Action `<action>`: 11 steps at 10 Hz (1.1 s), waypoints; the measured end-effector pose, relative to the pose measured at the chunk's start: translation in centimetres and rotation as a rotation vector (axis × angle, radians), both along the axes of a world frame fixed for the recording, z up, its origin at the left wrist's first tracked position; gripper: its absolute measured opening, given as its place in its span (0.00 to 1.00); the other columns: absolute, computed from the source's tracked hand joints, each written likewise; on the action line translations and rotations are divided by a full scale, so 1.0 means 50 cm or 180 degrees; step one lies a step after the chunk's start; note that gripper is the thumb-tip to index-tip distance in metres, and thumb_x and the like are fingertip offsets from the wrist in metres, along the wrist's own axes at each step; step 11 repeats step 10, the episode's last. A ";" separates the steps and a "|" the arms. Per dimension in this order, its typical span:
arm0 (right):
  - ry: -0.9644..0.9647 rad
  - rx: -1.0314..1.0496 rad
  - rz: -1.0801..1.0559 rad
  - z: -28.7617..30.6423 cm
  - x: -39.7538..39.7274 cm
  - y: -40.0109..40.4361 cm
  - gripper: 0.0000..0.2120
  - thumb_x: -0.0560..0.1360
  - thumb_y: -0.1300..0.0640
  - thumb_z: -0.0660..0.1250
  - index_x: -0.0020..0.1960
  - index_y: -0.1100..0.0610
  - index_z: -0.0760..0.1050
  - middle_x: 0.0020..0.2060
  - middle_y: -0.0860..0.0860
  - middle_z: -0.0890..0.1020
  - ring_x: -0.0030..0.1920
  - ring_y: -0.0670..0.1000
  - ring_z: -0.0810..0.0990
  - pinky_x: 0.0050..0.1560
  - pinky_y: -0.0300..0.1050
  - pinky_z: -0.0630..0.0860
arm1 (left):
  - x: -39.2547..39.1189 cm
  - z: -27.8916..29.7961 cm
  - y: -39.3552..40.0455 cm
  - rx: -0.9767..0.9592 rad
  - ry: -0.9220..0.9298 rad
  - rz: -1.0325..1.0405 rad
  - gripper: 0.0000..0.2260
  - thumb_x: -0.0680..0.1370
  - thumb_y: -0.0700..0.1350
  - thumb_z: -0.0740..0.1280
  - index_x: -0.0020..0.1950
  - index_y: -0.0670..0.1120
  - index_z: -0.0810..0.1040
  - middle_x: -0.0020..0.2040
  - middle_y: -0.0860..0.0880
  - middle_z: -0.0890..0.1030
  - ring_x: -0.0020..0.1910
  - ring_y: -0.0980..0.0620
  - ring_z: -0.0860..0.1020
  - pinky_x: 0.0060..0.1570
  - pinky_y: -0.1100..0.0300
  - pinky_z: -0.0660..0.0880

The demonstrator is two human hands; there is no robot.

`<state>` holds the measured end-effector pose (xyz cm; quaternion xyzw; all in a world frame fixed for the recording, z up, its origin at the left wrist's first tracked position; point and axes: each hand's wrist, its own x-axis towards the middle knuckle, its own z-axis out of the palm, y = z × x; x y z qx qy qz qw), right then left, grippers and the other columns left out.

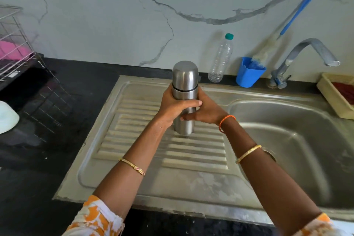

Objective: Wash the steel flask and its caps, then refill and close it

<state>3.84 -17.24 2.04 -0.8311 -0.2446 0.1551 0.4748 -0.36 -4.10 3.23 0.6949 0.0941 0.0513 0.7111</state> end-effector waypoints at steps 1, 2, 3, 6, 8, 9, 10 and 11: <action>0.0005 -0.0002 -0.0104 -0.007 0.031 0.025 0.43 0.59 0.63 0.80 0.68 0.55 0.64 0.53 0.44 0.79 0.54 0.43 0.79 0.55 0.44 0.78 | 0.026 0.000 0.021 0.0186 -0.0062 0.0025 0.30 0.61 0.33 0.81 0.59 0.43 0.75 0.49 0.47 0.84 0.47 0.53 0.83 0.43 0.62 0.80; 0.0000 -0.0047 -0.0107 -0.009 0.055 0.045 0.39 0.58 0.61 0.81 0.65 0.55 0.68 0.53 0.45 0.80 0.53 0.43 0.79 0.55 0.44 0.78 | 0.047 -0.003 0.040 0.0270 -0.0072 0.0025 0.31 0.61 0.35 0.81 0.60 0.43 0.75 0.50 0.48 0.83 0.47 0.54 0.83 0.42 0.63 0.79; 0.0016 -0.0017 -0.0113 -0.011 0.068 0.057 0.39 0.58 0.61 0.81 0.65 0.56 0.69 0.54 0.48 0.81 0.54 0.46 0.80 0.56 0.47 0.78 | 0.059 -0.005 0.053 0.0269 -0.0094 0.0017 0.31 0.61 0.35 0.81 0.61 0.43 0.75 0.49 0.49 0.84 0.46 0.56 0.83 0.41 0.65 0.78; 0.0063 0.0126 -0.0051 -0.028 0.062 0.057 0.42 0.63 0.66 0.78 0.70 0.57 0.60 0.54 0.42 0.77 0.54 0.42 0.78 0.51 0.32 0.76 | 0.059 -0.028 0.063 0.0319 -0.0230 -0.0086 0.32 0.63 0.36 0.81 0.63 0.47 0.72 0.51 0.53 0.82 0.46 0.62 0.82 0.41 0.69 0.77; 0.0173 0.0211 0.0032 -0.042 0.068 0.056 0.43 0.64 0.65 0.78 0.73 0.57 0.59 0.57 0.45 0.78 0.56 0.41 0.78 0.54 0.34 0.76 | 0.059 -0.031 0.064 0.0387 -0.0255 -0.0127 0.34 0.63 0.37 0.81 0.65 0.45 0.71 0.51 0.52 0.82 0.46 0.62 0.82 0.40 0.70 0.77; 0.0179 0.0139 -0.0003 -0.035 0.057 0.054 0.43 0.65 0.64 0.78 0.73 0.55 0.59 0.59 0.46 0.77 0.55 0.41 0.77 0.52 0.32 0.76 | 0.050 -0.026 0.066 0.0489 -0.0234 -0.0136 0.32 0.64 0.38 0.81 0.64 0.48 0.70 0.52 0.54 0.81 0.48 0.61 0.81 0.43 0.68 0.78; 0.0253 0.0169 -0.0091 -0.023 0.043 0.055 0.40 0.66 0.65 0.77 0.72 0.54 0.60 0.60 0.48 0.76 0.56 0.44 0.76 0.53 0.35 0.75 | 0.030 -0.025 0.057 0.0715 -0.0219 0.0160 0.30 0.65 0.39 0.80 0.61 0.49 0.70 0.51 0.56 0.79 0.49 0.61 0.78 0.47 0.66 0.78; 0.0253 0.0169 -0.0091 -0.023 0.043 0.055 0.40 0.66 0.65 0.77 0.72 0.54 0.60 0.60 0.48 0.76 0.56 0.44 0.76 0.53 0.35 0.75 | 0.030 -0.025 0.057 0.0715 -0.0219 0.0160 0.30 0.65 0.39 0.80 0.61 0.49 0.70 0.51 0.56 0.79 0.49 0.61 0.78 0.47 0.66 0.78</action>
